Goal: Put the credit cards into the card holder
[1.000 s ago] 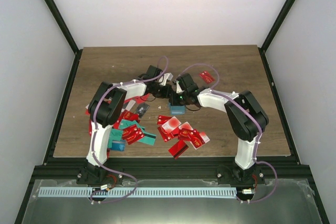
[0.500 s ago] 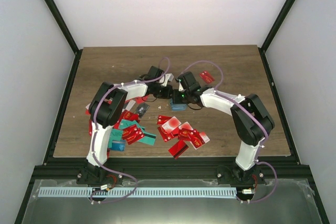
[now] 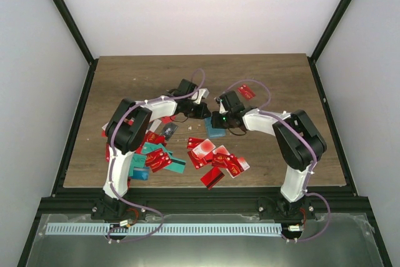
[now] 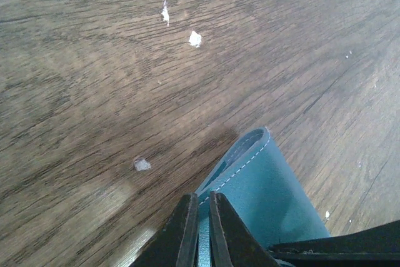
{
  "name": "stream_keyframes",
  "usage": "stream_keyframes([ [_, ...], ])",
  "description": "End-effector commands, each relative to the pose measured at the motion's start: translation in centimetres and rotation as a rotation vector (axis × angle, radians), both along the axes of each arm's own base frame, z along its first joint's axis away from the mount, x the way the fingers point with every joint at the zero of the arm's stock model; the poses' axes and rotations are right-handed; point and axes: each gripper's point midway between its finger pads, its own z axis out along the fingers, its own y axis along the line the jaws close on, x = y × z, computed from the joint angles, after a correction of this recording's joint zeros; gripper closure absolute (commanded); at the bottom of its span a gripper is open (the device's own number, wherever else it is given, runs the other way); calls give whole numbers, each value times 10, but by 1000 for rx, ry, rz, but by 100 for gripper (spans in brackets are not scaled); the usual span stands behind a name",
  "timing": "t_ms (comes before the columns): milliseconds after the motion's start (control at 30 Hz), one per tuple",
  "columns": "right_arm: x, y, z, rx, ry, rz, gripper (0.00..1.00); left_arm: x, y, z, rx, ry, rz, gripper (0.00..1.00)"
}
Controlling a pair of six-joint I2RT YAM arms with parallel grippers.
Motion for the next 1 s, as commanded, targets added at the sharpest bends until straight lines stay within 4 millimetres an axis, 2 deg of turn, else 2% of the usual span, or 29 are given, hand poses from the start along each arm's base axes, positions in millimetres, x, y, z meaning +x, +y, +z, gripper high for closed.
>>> stream_keyframes([
  [0, 4, -6, -12, 12, 6, -12, 99, -10, 0, 6, 8, -1, -25, 92],
  [400, -2, -19, -16, 18, 29, -25, 98, -10, 2, 9, 27, -10, -26, 92],
  [500, -3, -22, -19, 21, 32, -28, 97, -10, 2, 17, 28, -22, -23, 92],
  [600, -5, -23, -22, 25, 38, -30, 97, -12, 1, 35, 20, -54, -23, 92],
  [767, -7, -23, -23, 33, 40, -27, 98, -26, 1, 49, 26, -65, -33, 91],
  [967, -6, -22, -20, 48, 33, -25, 98, -42, -1, 35, 58, -36, -60, 91],
])
